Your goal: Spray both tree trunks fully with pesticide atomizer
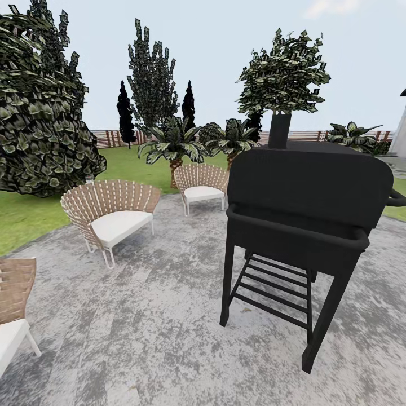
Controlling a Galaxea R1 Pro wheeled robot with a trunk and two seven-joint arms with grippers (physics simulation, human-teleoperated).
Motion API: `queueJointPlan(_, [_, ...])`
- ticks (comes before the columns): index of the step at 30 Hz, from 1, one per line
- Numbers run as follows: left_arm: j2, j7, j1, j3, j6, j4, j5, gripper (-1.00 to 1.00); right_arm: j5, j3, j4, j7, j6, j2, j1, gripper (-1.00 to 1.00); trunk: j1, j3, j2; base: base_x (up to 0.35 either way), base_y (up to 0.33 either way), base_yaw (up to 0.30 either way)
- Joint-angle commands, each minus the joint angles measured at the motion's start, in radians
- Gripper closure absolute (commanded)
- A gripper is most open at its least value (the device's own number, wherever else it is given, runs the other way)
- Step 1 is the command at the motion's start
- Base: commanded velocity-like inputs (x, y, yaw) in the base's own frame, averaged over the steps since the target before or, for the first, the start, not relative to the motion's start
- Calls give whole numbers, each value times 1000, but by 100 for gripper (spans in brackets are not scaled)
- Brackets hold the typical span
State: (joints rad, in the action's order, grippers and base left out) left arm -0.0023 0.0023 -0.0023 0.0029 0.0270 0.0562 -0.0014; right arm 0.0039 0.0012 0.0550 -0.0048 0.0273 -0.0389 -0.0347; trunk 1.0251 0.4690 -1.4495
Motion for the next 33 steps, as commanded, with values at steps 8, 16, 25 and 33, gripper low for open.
queueJointPlan(8, [1, 10, -5, 0, 48, 45, 0, -100, 1, -2, 29, -2, 48, 33, -1, -100, 0, 1, 0, 0, 0, 0])
queueJointPlan(16, [-3, 11, -50, 2, 320, 160, 4, -100, 0, -5, 223, -1, 340, 84, -2, -100, 0, 1, 0, 0, 0, 0])
queueJointPlan(25, [-5, 11, -110, -1, 324, 284, 1, -100, 0, -6, 335, -1, 341, 85, -91, -100, 0, 1, 0, 0, 0, 0])
queueJointPlan(33, [2, 2, -106, 2, 324, 280, 1, -100, 5, 0, 301, 0, 342, 84, -108, -100, 0, 1, 0, 0, 0, 0])
